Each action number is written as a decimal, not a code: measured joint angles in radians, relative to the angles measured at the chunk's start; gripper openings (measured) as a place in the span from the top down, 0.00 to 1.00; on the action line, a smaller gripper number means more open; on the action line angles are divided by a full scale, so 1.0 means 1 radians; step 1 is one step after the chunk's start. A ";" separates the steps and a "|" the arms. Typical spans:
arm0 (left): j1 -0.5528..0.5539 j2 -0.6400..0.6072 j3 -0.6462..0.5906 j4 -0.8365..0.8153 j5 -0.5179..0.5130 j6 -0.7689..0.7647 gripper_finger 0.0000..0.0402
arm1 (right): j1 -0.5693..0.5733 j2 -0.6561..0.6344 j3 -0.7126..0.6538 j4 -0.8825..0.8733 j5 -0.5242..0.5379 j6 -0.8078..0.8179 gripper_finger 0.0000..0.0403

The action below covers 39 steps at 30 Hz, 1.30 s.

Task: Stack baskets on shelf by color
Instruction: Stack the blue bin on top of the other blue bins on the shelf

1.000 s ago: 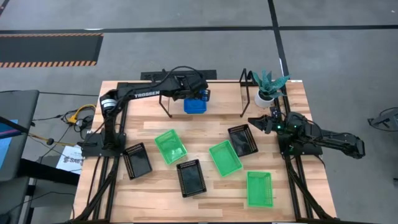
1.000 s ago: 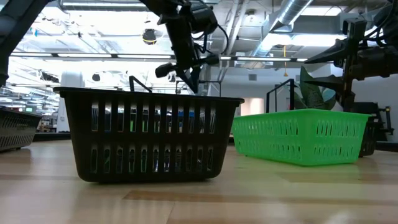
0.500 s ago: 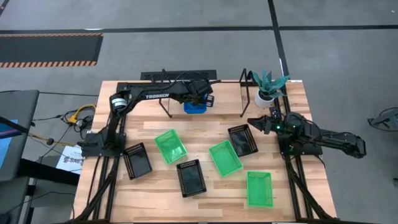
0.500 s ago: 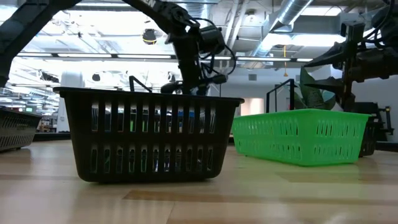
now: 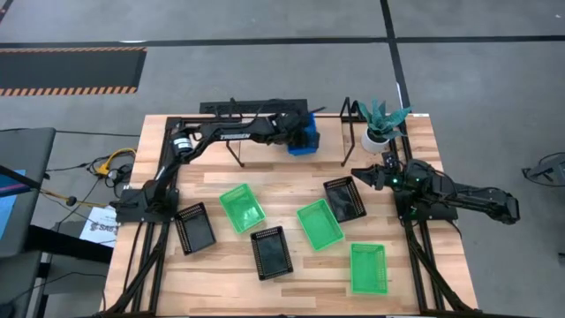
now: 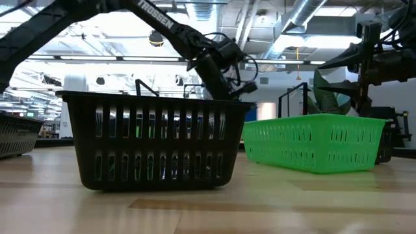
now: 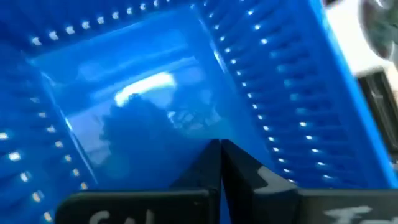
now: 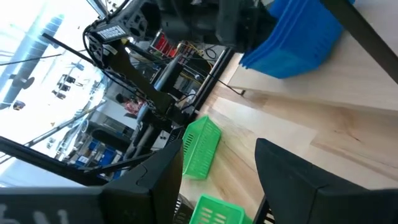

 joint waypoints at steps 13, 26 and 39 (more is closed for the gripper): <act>-0.026 0.073 0.417 -0.366 -0.102 0.137 1.00 | 0.000 0.000 0.000 0.001 0.000 -0.002 0.44; 0.039 0.012 0.502 -0.974 -0.333 0.149 1.00 | -0.007 0.000 0.000 0.002 0.002 -0.029 0.44; 0.047 0.023 0.270 -0.652 -0.064 0.093 1.00 | -0.016 0.001 0.000 0.000 0.003 -0.035 0.44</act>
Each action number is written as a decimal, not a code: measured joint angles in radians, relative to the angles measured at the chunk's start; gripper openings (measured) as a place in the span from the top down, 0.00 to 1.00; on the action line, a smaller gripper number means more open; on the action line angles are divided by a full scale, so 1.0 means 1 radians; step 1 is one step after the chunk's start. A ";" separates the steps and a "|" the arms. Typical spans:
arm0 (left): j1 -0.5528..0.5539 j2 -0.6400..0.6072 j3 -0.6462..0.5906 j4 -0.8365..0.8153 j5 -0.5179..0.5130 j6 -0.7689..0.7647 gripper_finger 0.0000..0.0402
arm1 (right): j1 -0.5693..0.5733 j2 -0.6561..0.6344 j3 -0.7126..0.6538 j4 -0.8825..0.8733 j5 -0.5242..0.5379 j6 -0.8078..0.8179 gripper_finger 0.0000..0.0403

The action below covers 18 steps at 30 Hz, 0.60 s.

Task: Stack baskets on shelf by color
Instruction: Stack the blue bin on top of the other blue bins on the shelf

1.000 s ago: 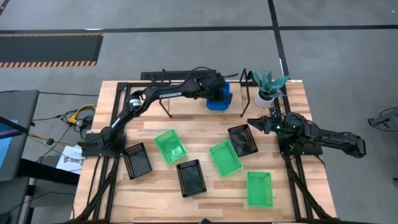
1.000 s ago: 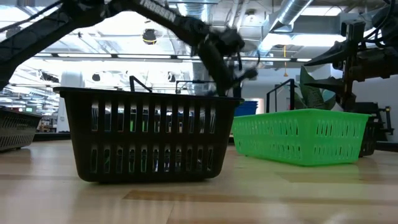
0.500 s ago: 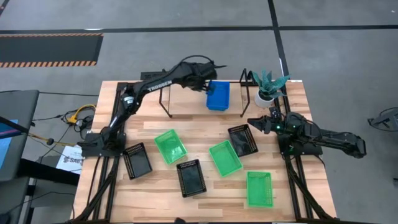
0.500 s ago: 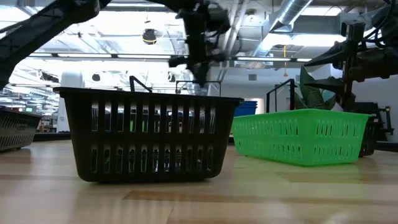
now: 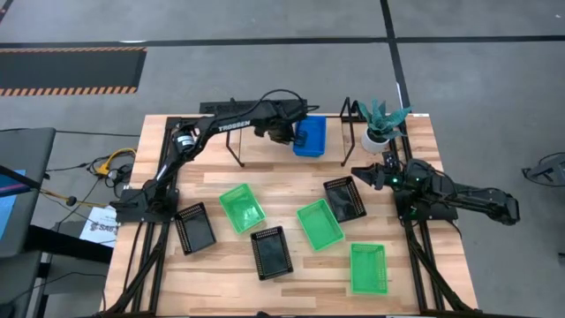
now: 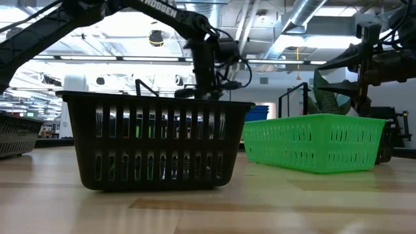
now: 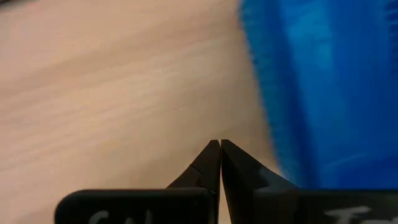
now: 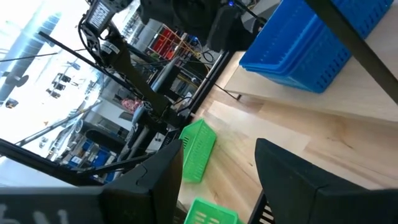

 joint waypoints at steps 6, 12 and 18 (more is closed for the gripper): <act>-0.012 0.001 -0.012 0.149 0.050 -0.060 1.00 | -0.014 0.000 0.000 0.000 0.000 -0.011 0.44; -0.013 0.007 -0.012 0.224 0.067 -0.098 1.00 | -0.027 0.000 0.000 0.000 0.000 -0.018 0.44; -0.011 0.036 -0.010 0.310 0.102 -0.115 1.00 | -0.027 0.000 0.000 0.000 0.000 -0.019 0.44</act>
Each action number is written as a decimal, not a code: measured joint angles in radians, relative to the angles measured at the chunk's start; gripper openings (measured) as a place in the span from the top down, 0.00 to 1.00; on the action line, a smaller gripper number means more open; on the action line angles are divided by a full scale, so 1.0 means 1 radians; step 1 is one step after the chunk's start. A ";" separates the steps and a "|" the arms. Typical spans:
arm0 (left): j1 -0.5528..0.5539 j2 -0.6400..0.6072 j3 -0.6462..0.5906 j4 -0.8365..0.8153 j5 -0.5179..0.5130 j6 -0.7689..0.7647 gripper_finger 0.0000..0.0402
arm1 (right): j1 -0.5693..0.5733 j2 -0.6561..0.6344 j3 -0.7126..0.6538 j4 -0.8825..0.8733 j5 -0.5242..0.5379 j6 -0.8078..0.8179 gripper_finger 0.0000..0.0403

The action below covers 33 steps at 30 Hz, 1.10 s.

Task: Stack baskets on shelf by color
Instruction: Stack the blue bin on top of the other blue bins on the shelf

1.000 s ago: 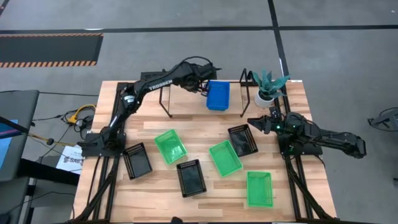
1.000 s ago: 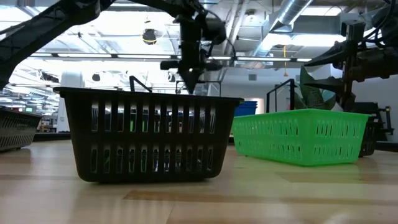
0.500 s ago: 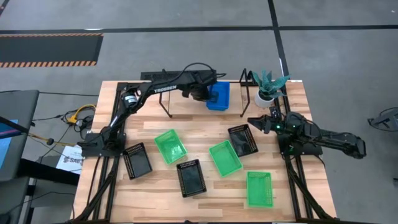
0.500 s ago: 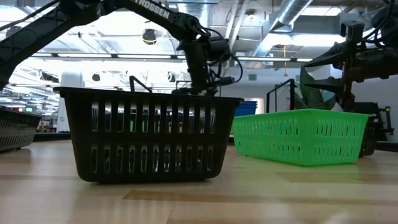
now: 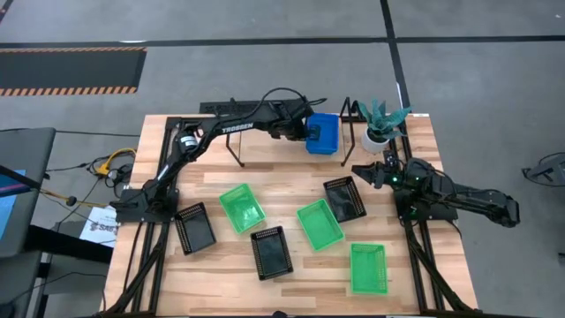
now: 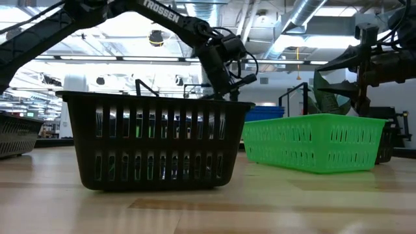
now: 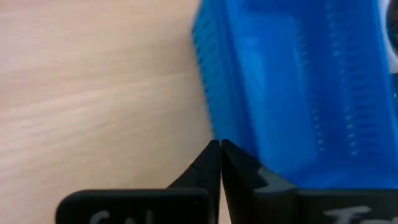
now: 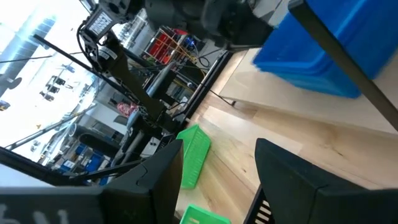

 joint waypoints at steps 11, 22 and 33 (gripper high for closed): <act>0.003 0.027 -0.002 -0.020 0.063 -0.019 1.00 | 0.000 -0.001 0.000 0.000 0.000 0.001 0.44; -0.022 0.013 0.058 -0.053 0.093 -0.004 1.00 | 0.000 -0.001 0.000 0.001 -0.001 0.001 0.44; -0.042 0.008 0.058 -0.088 0.146 0.004 1.00 | 0.006 -0.001 0.000 0.001 -0.002 0.004 0.44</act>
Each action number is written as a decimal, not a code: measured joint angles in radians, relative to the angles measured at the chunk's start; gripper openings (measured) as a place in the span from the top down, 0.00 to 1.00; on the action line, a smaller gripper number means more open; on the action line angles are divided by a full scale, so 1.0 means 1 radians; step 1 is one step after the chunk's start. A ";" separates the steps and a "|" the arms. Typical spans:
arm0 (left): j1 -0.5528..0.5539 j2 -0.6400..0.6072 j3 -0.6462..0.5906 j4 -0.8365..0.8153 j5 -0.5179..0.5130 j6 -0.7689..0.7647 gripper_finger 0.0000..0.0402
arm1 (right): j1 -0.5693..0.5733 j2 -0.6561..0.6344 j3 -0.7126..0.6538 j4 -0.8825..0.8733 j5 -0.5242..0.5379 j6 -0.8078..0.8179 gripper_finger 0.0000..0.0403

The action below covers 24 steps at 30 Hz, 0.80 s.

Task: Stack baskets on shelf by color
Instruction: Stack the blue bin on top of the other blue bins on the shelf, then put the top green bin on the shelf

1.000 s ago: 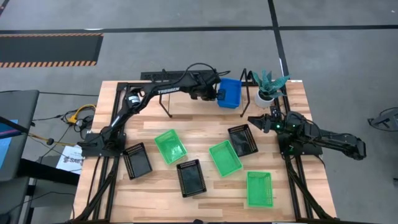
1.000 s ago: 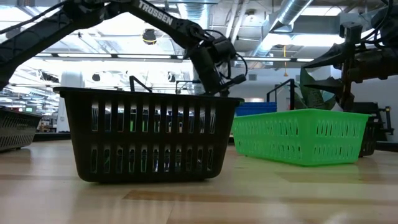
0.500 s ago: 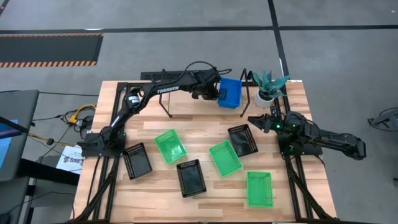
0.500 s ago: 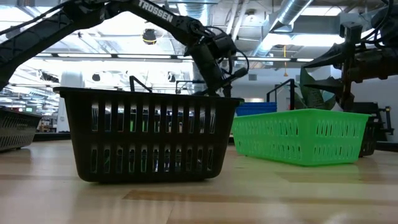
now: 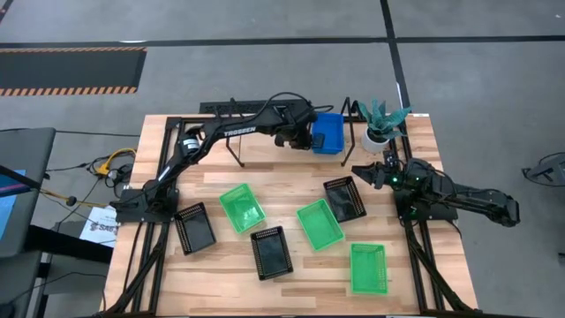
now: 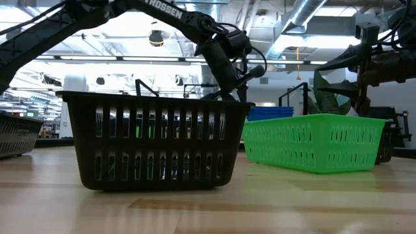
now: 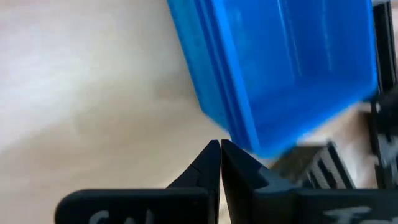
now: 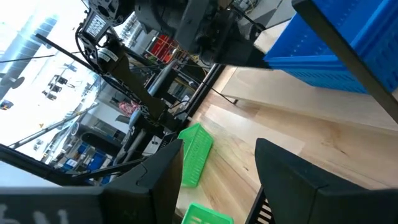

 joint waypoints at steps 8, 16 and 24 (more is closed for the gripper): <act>-0.065 -0.077 0.104 -0.262 0.074 0.135 1.00 | 0.005 0.002 0.000 -0.004 -0.004 -0.004 0.44; -0.232 -0.212 0.164 -0.684 -0.165 0.114 0.99 | 0.006 0.001 0.000 -0.006 -0.012 -0.010 0.44; -0.437 -0.352 0.072 -0.761 -0.313 -0.302 0.75 | 0.033 0.007 0.000 -0.007 -0.018 -0.041 0.44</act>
